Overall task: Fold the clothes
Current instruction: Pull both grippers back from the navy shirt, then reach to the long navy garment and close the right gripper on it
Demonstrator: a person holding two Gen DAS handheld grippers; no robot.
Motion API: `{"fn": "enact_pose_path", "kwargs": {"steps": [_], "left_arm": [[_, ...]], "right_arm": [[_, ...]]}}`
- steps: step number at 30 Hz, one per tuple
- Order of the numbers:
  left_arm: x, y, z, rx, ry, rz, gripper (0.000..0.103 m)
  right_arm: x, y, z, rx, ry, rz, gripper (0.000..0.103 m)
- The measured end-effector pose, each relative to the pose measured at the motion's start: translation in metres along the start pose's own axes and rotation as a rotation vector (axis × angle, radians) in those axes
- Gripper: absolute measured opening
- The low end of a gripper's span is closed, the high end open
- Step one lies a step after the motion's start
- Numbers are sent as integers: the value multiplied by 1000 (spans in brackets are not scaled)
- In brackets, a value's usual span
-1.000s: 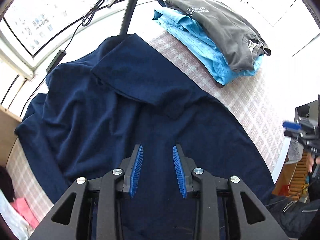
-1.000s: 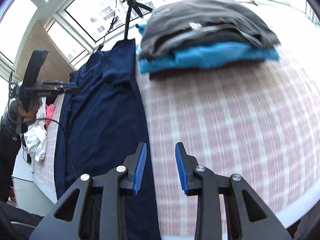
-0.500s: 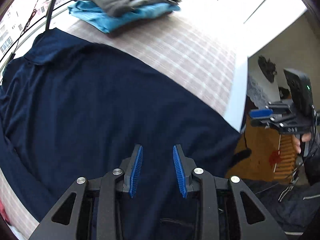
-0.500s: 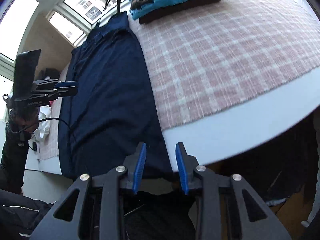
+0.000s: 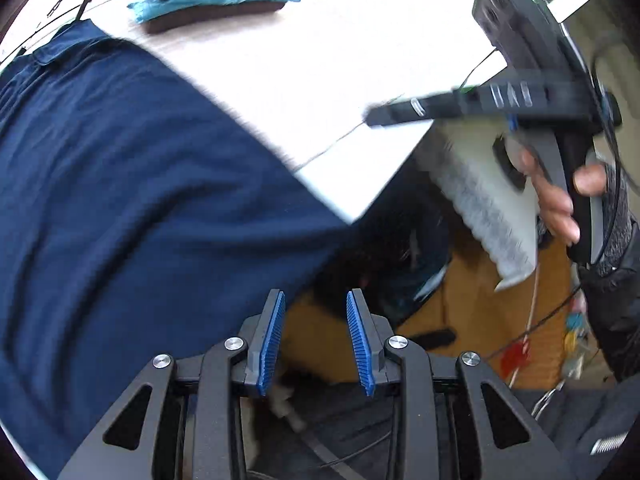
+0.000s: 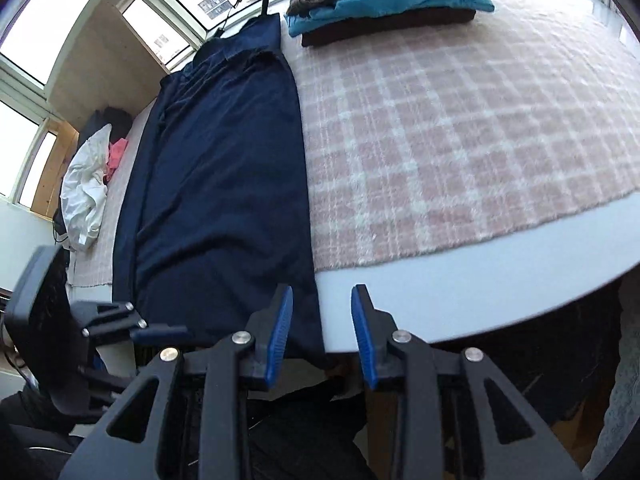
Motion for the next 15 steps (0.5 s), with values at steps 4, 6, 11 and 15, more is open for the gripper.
{"fn": "enact_pose_path", "kwargs": {"steps": [4,6,11,15], "left_arm": [[25,13,-27,0,82,-17,35],[32,16,-37,-18,135,-44,35],[48,27,-60,-49,287,-111,35],[60,32,-75,-65,419,-142,37]], "right_arm": [[9,38,32,38,-11,45,31],[12,52,40,42,4,58,36],[5,72,52,69,27,128,39],[1,78,46,64,50,164,39]]}}
Point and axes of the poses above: each gripper's, at about its wrist camera, not at the fingertips, and z roughly against the way its jaws point, x to its right, y to its top, the point moved 2 cm from there along -z, roughly the way its jaws point, and after that the axes turned 6 degrees about -z, right-handed, at the moved point
